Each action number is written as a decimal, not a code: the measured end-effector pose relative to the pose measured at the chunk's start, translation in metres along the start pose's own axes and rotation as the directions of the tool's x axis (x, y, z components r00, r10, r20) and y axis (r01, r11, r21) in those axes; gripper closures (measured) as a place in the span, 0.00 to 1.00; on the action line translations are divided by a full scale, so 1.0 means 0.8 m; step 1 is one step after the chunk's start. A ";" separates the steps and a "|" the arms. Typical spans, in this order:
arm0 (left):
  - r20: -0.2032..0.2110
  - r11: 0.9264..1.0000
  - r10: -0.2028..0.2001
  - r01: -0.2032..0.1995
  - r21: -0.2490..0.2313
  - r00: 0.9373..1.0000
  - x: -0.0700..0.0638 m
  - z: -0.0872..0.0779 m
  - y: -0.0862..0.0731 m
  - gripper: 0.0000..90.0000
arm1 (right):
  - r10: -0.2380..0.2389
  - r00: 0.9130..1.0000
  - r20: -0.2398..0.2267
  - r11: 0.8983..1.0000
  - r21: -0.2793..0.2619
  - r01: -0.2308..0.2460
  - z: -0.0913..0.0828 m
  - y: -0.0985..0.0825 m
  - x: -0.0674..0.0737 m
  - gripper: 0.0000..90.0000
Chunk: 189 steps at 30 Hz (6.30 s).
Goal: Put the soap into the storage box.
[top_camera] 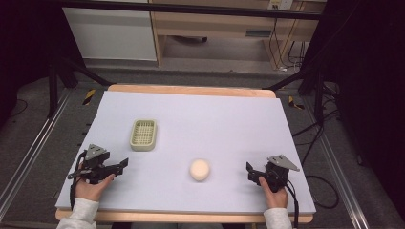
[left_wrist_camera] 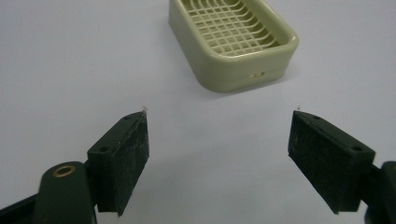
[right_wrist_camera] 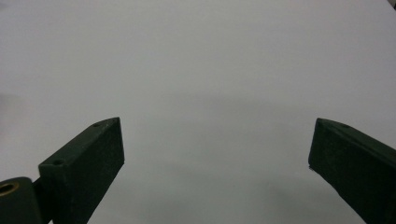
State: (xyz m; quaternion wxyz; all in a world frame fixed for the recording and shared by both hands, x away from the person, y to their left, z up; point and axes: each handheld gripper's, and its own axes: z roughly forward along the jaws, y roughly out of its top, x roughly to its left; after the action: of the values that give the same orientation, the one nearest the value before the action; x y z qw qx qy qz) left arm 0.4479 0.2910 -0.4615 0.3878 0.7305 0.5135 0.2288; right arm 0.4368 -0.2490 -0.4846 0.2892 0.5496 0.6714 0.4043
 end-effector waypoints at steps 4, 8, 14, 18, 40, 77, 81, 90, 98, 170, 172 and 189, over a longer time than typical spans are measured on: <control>0.011 1.000 0.019 -0.019 -0.005 1.000 -0.009 0.000 0.002 0.23 | 0.007 1.000 -0.011 1.000 0.010 -0.007 0.001 0.000 0.000 0.04; 0.031 0.999 0.036 -0.036 0.004 0.999 -0.020 0.001 0.003 0.23 | -0.019 1.000 -0.003 1.000 0.016 0.019 0.002 0.000 0.002 0.04; 0.058 0.998 0.062 -0.062 0.010 0.996 -0.035 0.003 0.005 0.24 | -0.014 1.000 -0.006 1.000 0.021 0.014 0.003 0.000 0.002 0.04; 0.062 0.997 0.070 -0.071 0.011 0.996 -0.040 0.004 0.007 0.24 | -0.019 1.000 0.001 1.000 0.021 0.019 0.003 0.000 0.002 0.05; 0.117 0.993 0.119 -0.121 0.015 0.986 -0.073 0.011 0.015 0.24 | -0.014 1.000 -0.005 0.999 0.031 0.014 0.004 0.000 0.001 0.05; 0.169 0.981 0.189 -0.193 0.007 0.967 -0.120 0.027 0.030 0.23 | -0.019 1.000 -0.003 0.999 0.033 0.019 0.005 0.000 0.002 0.05; 0.177 0.979 0.198 -0.203 0.010 0.964 -0.125 0.029 0.032 0.23 | -0.019 1.000 -0.005 0.999 0.034 0.019 0.005 0.000 0.002 0.05; 0.189 0.978 0.204 -0.209 0.003 0.960 -0.133 0.031 0.035 0.23 | -0.019 1.000 -0.003 0.999 0.031 0.019 0.005 0.000 0.002 0.05; 0.205 0.975 0.217 -0.222 0.005 0.955 -0.144 0.035 0.040 0.23 | -0.020 1.000 -0.005 0.999 0.030 0.020 0.004 0.000 0.002 0.05; 0.319 0.956 0.281 -0.294 -0.007 0.905 -0.231 0.067 0.081 0.19 | -0.026 1.000 -0.009 0.999 0.034 0.026 0.005 0.000 0.002 0.05; 0.324 0.956 0.277 -0.292 -0.003 0.904 -0.234 0.069 0.080 0.19 | -0.025 1.000 -0.010 0.999 0.036 0.025 0.005 0.000 0.002 0.05; 0.344 0.949 0.283 -0.313 0.032 0.895 -0.253 0.087 0.073 0.17 | -0.025 1.000 -0.012 0.999 0.036 0.025 0.005 0.000 0.002 0.05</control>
State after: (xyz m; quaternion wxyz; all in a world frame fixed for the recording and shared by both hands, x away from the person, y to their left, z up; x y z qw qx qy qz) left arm 0.4580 0.0698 -0.4430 0.3979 0.8446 0.3314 0.1357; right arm 0.4398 -0.2464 -0.4866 0.2804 0.5440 0.6871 0.3917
